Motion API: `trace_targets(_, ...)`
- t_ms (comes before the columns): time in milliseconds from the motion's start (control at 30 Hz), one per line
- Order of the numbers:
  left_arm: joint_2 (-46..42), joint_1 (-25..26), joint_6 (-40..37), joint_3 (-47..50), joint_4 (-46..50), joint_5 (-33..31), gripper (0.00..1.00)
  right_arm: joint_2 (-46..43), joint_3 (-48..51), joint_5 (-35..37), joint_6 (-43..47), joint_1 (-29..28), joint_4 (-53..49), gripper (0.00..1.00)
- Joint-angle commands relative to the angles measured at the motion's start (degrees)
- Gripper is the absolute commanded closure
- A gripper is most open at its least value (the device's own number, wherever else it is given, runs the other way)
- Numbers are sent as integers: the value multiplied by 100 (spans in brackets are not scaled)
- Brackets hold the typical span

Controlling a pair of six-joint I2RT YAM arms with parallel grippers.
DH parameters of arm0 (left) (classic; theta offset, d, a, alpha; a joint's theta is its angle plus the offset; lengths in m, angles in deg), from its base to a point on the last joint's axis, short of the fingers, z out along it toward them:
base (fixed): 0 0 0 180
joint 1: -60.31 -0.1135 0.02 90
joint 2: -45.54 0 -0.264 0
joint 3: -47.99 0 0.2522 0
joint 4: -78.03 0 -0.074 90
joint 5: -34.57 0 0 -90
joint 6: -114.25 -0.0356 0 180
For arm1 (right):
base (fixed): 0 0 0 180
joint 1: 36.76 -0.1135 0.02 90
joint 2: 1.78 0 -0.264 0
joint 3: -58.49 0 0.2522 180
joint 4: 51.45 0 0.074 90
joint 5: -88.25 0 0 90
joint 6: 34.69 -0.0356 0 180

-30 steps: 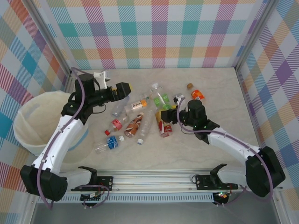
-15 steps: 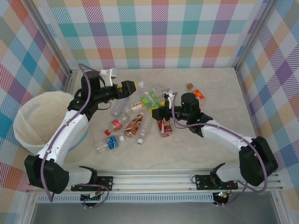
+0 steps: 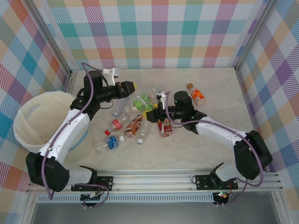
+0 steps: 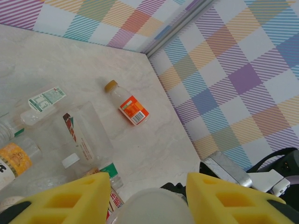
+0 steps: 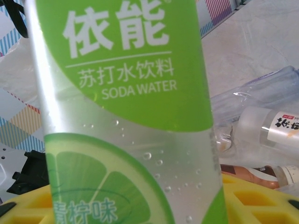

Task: Put the plastic bottles in the bin

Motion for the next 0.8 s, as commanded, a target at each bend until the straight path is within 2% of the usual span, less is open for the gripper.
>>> trace_targets(0,-15,76,-240,-132,48,386,53,77,-315,-304,111,-48,179,44)
trace_targets(67,16,76,-336,-186,201,415,47,107,-398,-384,111,-52,149,44)
trace_targets(133,29,76,-403,-216,307,345,49,125,-472,-437,137,-52,102,44)
trace_targets(367,-291,76,-422,-64,113,-123,75,102,-543,-618,140,-52,56,43)
trace_targets(433,-437,76,-452,-61,137,-301,86,63,-534,-551,103,-52,94,34)
trace_targets(467,-532,81,-453,-73,240,-533,100,23,-510,-444,85,-51,132,28)
trace_targets(500,-631,79,-434,-94,366,-896,100,-16,-480,-323,85,-52,168,23)
trace_targets(567,-924,68,-545,-125,749,-1523,100,-146,-401,290,63,-52,194,10)
trace_targets(700,-1552,55,-925,-511,1458,-2582,100,-317,-377,2471,44,-43,-430,1)
trace_targets(767,-1872,50,-1133,-818,1846,-3046,100,-331,-261,3420,-25,-9,-559,0)
